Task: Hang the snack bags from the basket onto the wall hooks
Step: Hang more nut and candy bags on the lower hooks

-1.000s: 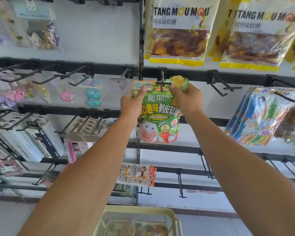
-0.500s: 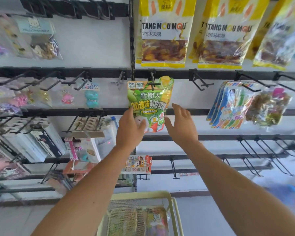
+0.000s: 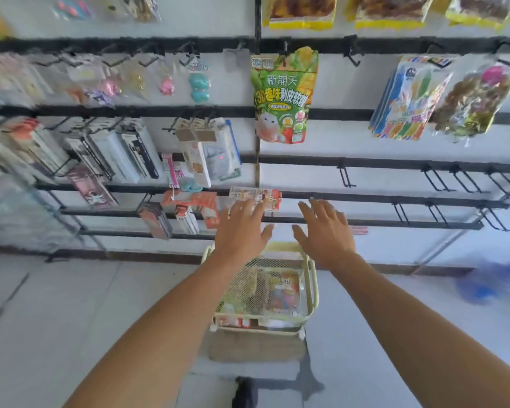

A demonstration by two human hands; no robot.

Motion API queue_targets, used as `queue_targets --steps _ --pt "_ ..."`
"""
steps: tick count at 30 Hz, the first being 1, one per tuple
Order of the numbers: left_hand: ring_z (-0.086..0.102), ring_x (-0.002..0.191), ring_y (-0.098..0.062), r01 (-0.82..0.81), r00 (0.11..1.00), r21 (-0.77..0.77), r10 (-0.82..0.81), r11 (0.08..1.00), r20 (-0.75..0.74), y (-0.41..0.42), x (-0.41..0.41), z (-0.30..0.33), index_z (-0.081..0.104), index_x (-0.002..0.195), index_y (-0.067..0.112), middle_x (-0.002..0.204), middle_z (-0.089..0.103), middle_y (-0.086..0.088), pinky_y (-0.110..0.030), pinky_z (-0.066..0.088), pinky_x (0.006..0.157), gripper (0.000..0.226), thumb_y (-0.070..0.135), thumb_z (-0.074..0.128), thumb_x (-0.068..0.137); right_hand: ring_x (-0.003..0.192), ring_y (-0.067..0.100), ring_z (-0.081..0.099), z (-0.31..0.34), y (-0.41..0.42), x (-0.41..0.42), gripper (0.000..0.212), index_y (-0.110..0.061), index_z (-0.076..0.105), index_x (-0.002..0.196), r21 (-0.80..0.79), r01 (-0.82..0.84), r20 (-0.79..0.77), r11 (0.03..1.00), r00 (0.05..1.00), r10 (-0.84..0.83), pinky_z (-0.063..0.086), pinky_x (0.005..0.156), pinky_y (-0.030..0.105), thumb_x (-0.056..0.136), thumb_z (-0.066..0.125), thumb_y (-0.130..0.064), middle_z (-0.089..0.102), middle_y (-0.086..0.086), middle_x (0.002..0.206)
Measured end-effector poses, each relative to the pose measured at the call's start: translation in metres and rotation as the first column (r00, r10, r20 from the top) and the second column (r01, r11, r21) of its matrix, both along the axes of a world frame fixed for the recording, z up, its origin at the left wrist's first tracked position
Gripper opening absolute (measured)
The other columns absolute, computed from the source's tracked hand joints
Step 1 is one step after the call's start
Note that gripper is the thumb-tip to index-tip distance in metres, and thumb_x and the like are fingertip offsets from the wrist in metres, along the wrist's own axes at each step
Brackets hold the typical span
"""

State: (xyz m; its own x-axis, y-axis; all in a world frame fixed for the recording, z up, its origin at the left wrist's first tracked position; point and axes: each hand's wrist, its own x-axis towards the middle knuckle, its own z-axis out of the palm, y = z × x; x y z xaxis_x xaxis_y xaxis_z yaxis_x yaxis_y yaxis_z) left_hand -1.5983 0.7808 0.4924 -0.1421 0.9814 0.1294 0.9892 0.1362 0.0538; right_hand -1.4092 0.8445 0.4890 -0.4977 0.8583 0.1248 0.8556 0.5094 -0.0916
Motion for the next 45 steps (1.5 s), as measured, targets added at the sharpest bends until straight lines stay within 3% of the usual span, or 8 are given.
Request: queue_targets --steps 6,14,21,26,30,35,40,45 --pt "0.05 0.129 -0.03 -0.023 0.999 -0.015 0.024 1.0 0.048 -0.087 0.0 -0.033 0.045 0.144 0.017 0.145 0.051 -0.008 -0.046 0.046 0.099 0.057 0.051 0.043 0.099 0.148 0.025 0.021 -0.025 -0.073 0.006 0.06 -0.021 0.03 0.152 -0.057 -0.054 0.014 0.997 0.998 0.055 0.025 0.117 0.047 0.1 0.038 -0.05 0.029 0.004 0.16" --pt "0.06 0.117 -0.027 -0.008 0.991 -0.043 0.014 0.999 0.135 -0.17 -0.025 -0.098 0.058 0.133 0.016 0.131 0.063 -0.006 -0.041 0.052 0.087 0.049 0.048 0.045 0.098 0.131 0.028 0.049 -0.076 -0.155 -0.008 0.05 -0.018 0.051 0.137 -0.013 -0.05 -0.051 0.999 0.997 0.05 0.044 0.1 0.048 0.094 0.052 -0.042 0.054 0.005 0.141" --pt "0.064 0.088 -0.024 -0.001 0.982 -0.042 0.009 0.999 0.19 -0.221 -0.053 -0.208 0.064 0.108 0.023 0.098 0.066 0.005 -0.03 0.039 0.064 0.024 0.039 0.055 0.092 0.101 0.029 0.062 -0.193 -0.22 -0.037 0.036 -0.013 0.065 0.113 0.055 -0.129 -0.128 0.99 0.982 0.136 0.051 0.078 0.042 0.088 0.053 -0.036 0.066 0.003 0.11" --pt "0.063 0.096 -0.024 0.004 0.984 -0.052 0.005 0.999 0.176 -0.219 -0.056 -0.338 0.06 0.125 0.027 0.118 0.063 0.006 -0.037 0.052 0.07 0.038 0.045 0.047 0.094 0.098 0.025 0.064 -0.332 -0.221 -0.049 0.036 -0.013 0.067 0.111 0.083 -0.291 -0.074 0.953 0.952 0.297 0.051 0.076 0.038 0.089 0.052 -0.037 0.068 0.002 0.108" --pt "0.06 0.109 -0.024 -0.028 0.983 -0.044 0.035 0.999 0.181 -0.199 -0.055 -0.456 0.054 0.133 0.028 0.127 0.063 0.003 -0.04 0.054 0.078 0.051 0.05 0.035 0.092 0.095 0.027 0.066 -0.449 -0.198 -0.05 0.041 -0.014 0.064 0.119 -0.01 -0.271 -0.04 0.962 0.962 0.271 0.054 0.075 0.039 0.091 0.046 -0.039 0.068 0.003 0.108" --pt "0.056 0.116 -0.021 -0.018 0.988 0.084 0.005 0.996 0.151 -0.17 -0.066 -0.572 0.054 0.13 0.029 0.139 0.053 0.007 -0.039 0.054 0.078 0.038 0.043 0.051 0.095 0.104 0.03 0.061 -0.564 -0.154 -0.071 0.036 -0.015 0.054 0.125 -0.016 -0.176 -0.14 0.984 0.975 0.172 0.054 0.076 0.042 0.096 0.05 -0.037 0.062 0.006 0.114" --pt "0.052 0.12 -0.02 -0.062 0.982 0.234 0.018 0.97 0.188 -0.153 -0.076 -0.632 0.053 0.13 0.03 0.135 0.055 0.008 -0.038 0.05 0.081 0.037 0.04 0.057 0.095 0.104 0.032 0.058 -0.638 -0.129 -0.104 0.039 -0.012 0.053 0.13 0.113 -0.131 -0.243 0.985 0.957 0.156 0.051 0.071 0.04 0.096 0.054 -0.032 0.061 0.009 0.112" --pt "0.055 0.118 -0.023 -0.067 0.986 0.276 0.022 0.959 0.163 -0.136 -0.08 -0.647 0.051 0.134 0.027 0.131 0.058 0.005 -0.04 0.05 0.082 0.043 0.042 0.054 0.094 0.098 0.037 0.057 -0.655 -0.112 -0.107 0.03 -0.006 0.06 0.113 0.226 -0.068 -0.273 0.972 0.953 0.131 0.049 0.072 0.042 0.088 0.064 -0.022 0.062 0.012 0.102"
